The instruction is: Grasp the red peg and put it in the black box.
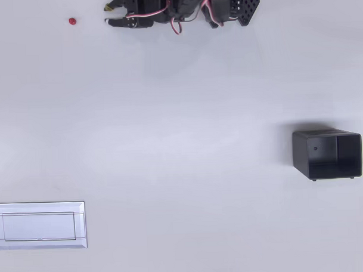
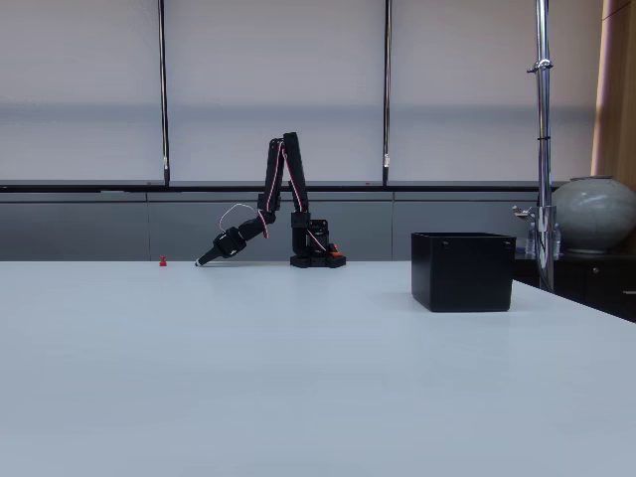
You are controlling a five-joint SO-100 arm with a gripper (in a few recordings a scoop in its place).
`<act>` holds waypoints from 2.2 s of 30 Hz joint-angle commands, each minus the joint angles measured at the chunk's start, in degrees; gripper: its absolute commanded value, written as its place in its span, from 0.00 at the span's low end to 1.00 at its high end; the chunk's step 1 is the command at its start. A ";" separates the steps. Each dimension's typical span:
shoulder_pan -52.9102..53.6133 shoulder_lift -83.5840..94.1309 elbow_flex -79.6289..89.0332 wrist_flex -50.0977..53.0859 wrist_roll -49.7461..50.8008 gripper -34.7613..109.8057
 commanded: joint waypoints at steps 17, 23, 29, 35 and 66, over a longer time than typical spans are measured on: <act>-0.79 17.93 15.73 -13.27 -4.92 0.38; -1.41 21.09 20.48 -12.83 -2.64 0.38; -1.58 22.06 23.03 -11.25 -1.49 0.38; -1.93 23.03 26.63 -8.35 -1.41 0.38; -2.11 21.01 30.50 1.41 -1.05 0.38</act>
